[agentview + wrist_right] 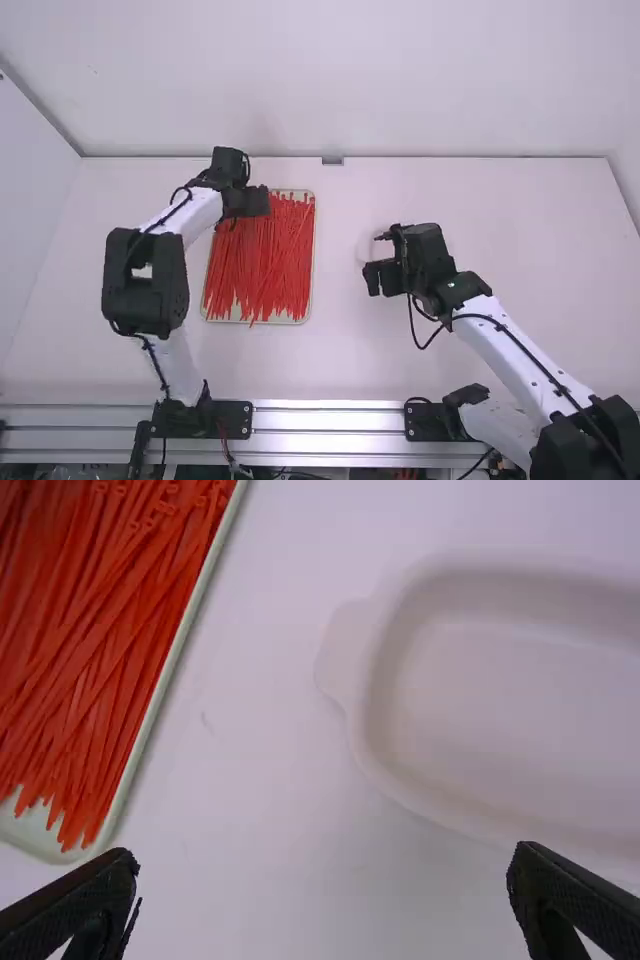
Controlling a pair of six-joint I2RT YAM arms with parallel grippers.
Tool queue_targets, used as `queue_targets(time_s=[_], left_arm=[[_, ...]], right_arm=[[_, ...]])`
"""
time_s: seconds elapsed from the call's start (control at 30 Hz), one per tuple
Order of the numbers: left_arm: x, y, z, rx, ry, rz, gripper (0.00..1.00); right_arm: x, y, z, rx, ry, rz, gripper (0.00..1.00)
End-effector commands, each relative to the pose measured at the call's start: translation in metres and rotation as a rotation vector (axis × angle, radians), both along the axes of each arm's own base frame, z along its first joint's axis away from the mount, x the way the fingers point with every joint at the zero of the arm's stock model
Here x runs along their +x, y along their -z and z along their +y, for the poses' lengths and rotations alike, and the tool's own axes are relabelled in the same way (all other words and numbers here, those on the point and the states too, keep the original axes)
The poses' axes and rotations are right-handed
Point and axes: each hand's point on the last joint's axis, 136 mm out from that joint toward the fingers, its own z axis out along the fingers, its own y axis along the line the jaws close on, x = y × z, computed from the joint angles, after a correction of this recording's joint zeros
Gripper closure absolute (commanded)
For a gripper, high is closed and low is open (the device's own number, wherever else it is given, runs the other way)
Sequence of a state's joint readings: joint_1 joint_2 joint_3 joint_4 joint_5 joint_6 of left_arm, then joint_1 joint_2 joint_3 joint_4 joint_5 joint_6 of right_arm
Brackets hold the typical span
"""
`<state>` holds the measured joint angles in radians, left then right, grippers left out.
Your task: Fasten the cable tie
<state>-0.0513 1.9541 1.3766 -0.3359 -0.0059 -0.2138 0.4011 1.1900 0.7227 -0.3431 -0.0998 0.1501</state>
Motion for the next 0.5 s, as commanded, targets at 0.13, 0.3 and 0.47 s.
queue_targets(time_s=[0.13, 0.3, 0.47], left_arm=[[0.012, 0.011, 0.011, 0.039, -0.038, -0.013, 0.35], [0.016, 0.017, 0.016, 0.053, -0.069, -0.019, 0.5], [0.022, 0.029, 0.016, 0.054, -0.074, -0.024, 0.59]], right_arm=[[0.009, -0.015, -0.002, -0.002, 0.02, -0.045, 0.01], [0.009, -0.015, -0.003, -0.004, 0.02, -0.045, 0.01], [0.009, -0.015, -0.002, -0.004, 0.019, -0.045, 0.01]])
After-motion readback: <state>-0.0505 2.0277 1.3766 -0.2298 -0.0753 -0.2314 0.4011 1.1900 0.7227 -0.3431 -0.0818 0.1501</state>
